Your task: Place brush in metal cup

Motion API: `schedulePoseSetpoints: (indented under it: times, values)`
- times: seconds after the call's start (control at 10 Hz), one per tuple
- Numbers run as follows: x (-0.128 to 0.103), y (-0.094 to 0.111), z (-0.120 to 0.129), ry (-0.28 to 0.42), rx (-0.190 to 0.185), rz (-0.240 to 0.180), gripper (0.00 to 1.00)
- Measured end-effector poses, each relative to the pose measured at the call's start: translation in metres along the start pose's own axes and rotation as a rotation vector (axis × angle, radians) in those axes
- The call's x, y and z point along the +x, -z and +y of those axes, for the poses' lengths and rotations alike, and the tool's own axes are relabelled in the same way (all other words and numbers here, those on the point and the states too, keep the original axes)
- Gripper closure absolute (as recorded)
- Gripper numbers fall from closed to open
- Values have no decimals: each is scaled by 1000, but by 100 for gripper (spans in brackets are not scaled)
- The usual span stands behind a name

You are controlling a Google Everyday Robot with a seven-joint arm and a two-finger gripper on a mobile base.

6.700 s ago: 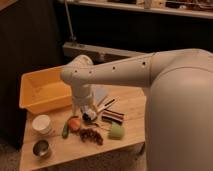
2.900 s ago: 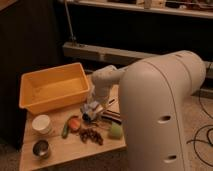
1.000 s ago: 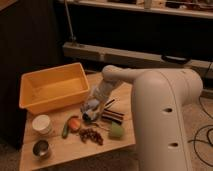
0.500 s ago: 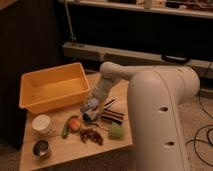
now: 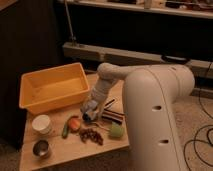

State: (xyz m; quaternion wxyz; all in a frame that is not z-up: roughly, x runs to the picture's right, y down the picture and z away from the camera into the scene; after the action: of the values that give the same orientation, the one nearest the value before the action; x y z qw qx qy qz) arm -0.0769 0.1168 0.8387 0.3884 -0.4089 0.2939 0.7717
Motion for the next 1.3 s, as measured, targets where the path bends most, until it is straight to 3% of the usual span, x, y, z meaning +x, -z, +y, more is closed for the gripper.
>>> schedulePoseSetpoints:
  times: [0.2,0.4,0.7,0.9,1.1,1.3]
  values:
    - [-2,-9,-6,-15,-3,12,35]
    - [-3,-18,-9,-4,-17,24,45]
    - [1,-22,-3,31,-44,45,80]
    - [3,-21,0,39,-81,58,97]
    - [6,-9,3,54,-136,35,100]
    - [20,25,12,88,-182,-10,100]
